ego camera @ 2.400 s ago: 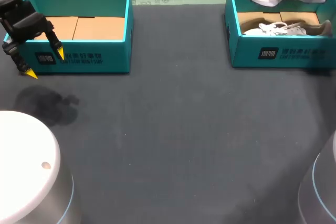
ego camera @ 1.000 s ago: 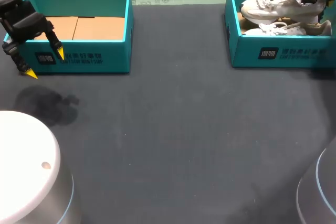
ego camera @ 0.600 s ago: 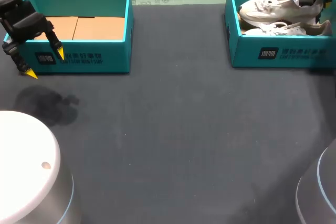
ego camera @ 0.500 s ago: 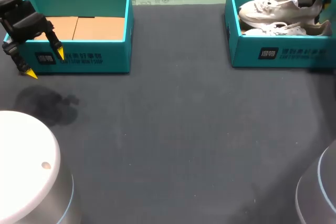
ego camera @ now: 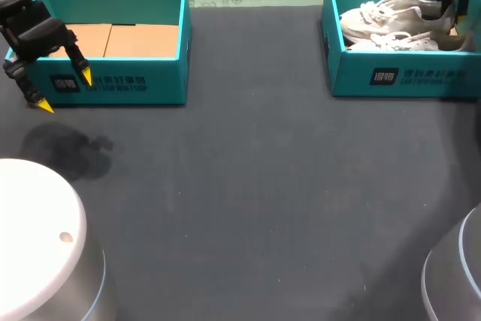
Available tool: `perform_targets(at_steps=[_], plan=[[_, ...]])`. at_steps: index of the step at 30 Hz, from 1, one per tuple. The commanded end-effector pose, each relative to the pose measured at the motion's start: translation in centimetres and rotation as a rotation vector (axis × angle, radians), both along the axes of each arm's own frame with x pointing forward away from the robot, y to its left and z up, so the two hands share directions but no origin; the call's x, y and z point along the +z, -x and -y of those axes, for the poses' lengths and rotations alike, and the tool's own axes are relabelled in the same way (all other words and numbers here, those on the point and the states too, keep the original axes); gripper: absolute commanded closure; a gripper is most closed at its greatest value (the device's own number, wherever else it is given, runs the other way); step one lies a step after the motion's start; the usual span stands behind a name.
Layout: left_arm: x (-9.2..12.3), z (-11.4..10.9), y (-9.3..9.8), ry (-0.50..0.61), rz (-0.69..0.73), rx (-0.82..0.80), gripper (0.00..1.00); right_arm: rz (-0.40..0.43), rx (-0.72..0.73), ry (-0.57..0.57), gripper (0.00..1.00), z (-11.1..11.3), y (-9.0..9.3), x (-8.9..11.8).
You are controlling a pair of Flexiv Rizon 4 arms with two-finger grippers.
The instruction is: Take the shoe out of the shoebox, open the shoe tongue, remove and reinsert the insole, then place the shoe into the shoebox
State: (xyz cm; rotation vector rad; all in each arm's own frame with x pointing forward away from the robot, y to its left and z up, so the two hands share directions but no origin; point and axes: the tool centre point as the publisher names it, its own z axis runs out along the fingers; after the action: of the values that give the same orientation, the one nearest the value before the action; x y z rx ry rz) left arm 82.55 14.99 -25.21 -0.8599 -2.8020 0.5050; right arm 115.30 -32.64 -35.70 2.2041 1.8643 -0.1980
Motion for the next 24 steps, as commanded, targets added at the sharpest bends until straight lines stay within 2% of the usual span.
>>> perform_targets(at_steps=[1, 6, 16, 24], plan=[[0.0, 0.0, 0.0, -0.003, 0.001, 0.000, 0.00, -0.019, -0.008, -0.008, 1.00, 0.1, -0.4, -0.5], [0.0, 0.0, 0.0, -0.003, 0.001, 0.000, 0.00, -0.017, -0.045, -0.049, 1.00, 0.3, 0.1, -1.0], [0.0, 0.0, 0.0, -0.003, 0.001, 0.000, 0.00, 0.017, -0.048, -0.013, 1.00, 0.3, 0.0, 1.0], [0.0, 0.0, 0.0, -0.003, 0.001, 0.000, 0.00, -0.010, -0.039, -0.027, 1.00, 0.3, -0.1, -0.2]])
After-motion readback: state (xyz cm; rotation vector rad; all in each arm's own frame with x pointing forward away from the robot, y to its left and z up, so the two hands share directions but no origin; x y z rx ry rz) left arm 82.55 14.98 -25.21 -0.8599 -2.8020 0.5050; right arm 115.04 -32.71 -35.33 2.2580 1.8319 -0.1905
